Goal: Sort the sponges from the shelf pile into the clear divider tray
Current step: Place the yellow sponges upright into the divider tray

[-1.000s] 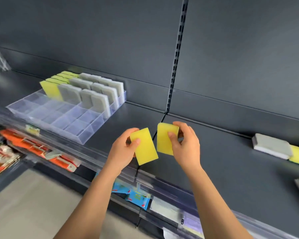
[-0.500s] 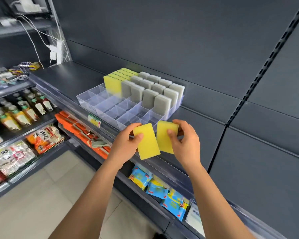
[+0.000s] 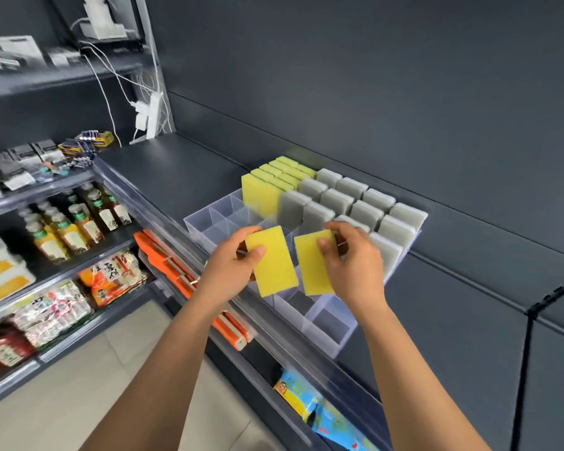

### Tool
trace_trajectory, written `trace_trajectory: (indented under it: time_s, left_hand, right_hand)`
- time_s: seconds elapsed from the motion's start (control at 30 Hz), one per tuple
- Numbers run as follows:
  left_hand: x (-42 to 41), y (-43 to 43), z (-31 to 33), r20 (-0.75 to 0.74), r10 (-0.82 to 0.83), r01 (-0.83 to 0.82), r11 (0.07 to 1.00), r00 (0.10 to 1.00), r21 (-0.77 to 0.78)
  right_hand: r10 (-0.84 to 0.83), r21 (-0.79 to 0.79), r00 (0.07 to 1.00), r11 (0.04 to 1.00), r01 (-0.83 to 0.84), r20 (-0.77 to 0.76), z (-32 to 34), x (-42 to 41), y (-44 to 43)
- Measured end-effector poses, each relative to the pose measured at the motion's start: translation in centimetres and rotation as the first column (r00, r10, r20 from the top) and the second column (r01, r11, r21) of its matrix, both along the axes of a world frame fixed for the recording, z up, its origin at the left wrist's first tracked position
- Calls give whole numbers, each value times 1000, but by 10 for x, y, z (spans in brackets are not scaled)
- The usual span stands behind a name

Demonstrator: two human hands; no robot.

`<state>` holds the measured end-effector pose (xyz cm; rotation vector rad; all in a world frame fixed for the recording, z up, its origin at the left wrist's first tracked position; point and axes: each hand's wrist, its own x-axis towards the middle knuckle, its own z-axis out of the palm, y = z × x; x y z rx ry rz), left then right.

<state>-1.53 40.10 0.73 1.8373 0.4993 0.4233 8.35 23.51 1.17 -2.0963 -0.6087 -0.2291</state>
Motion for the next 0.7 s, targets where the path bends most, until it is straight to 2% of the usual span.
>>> trace_trajectory:
  time_s: [0.13,0.47,0.7]
  left_hand:
    - [26,38,2,-12,-4,5,1000,1000,26]
    - [80,122,6,16,-10,9,999,1000,45]
    - [119,184,3,-50,-117,122,985,992,125]
  right_hand:
    - [9,13,999,1000,-10,38,6,23,40]
    - [-25,68,1000,997,25,-6,9,60,114]
    - [-108,52,993,993,110,-52,6,72,163]
